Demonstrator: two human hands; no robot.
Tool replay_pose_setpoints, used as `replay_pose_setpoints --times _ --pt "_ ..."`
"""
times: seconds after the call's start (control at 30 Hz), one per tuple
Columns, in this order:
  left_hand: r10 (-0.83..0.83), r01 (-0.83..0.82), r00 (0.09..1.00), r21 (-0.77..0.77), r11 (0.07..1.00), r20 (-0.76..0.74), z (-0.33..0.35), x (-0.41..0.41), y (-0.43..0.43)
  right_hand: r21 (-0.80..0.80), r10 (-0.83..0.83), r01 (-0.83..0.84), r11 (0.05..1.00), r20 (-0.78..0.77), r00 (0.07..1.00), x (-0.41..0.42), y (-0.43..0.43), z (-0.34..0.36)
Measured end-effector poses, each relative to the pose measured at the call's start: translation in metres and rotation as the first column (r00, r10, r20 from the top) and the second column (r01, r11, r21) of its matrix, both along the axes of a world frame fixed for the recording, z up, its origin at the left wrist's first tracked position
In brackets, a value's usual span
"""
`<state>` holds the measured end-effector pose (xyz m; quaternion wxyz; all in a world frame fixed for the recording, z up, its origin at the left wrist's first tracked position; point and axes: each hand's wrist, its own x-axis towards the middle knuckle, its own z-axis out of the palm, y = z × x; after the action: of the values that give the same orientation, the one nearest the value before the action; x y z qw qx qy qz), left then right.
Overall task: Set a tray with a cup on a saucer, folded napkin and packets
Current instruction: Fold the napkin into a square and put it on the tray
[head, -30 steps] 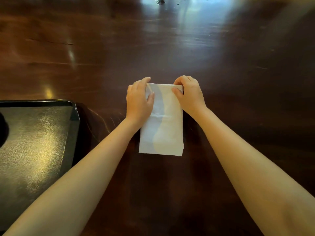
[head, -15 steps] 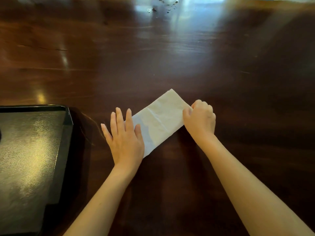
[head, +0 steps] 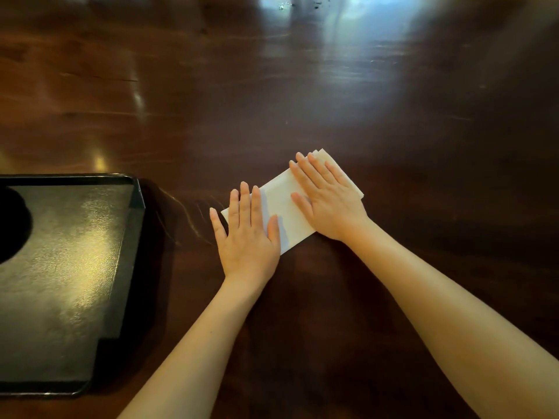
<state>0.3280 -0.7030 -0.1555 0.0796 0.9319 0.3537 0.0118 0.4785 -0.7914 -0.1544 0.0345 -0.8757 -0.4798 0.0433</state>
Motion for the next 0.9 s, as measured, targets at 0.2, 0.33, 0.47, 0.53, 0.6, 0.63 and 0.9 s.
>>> replay_pose_setpoints --times 0.2,0.33,0.47,0.53,0.6,0.63,0.9 --pt "-0.021 0.021 1.000 0.004 1.000 0.015 0.001 0.002 0.005 -0.009 -0.111 0.111 0.994 0.011 0.994 0.004 -0.004 -0.002" --pt "-0.074 0.074 0.997 -0.006 0.997 -0.005 0.003 0.003 0.012 0.009 -0.160 0.161 0.987 -0.034 0.986 -0.002 -0.005 0.004" --pt "-0.312 0.309 0.949 -0.077 0.948 -0.036 0.008 0.004 0.045 0.011 -0.360 0.366 0.931 -0.149 0.921 -0.044 -0.019 0.011" --pt "-0.385 0.378 0.922 -0.097 0.921 -0.054 0.014 0.003 0.058 0.053 -0.399 0.420 0.906 -0.222 0.890 -0.071 -0.028 0.016" --pt "-0.386 0.385 0.922 -0.020 0.923 -0.032 0.020 0.002 0.054 0.164 -0.423 0.490 0.856 -0.321 0.847 -0.084 -0.037 0.025" --pt "-0.386 0.386 0.922 0.021 0.922 -0.003 0.023 0.002 0.043 0.233 -0.453 0.544 0.806 -0.349 0.820 -0.085 -0.041 0.030" --pt "-0.320 0.319 0.947 -0.036 0.947 -0.025 0.003 -0.001 -0.016 0.107 -0.593 0.869 0.483 -0.690 0.414 -0.063 -0.052 0.050"
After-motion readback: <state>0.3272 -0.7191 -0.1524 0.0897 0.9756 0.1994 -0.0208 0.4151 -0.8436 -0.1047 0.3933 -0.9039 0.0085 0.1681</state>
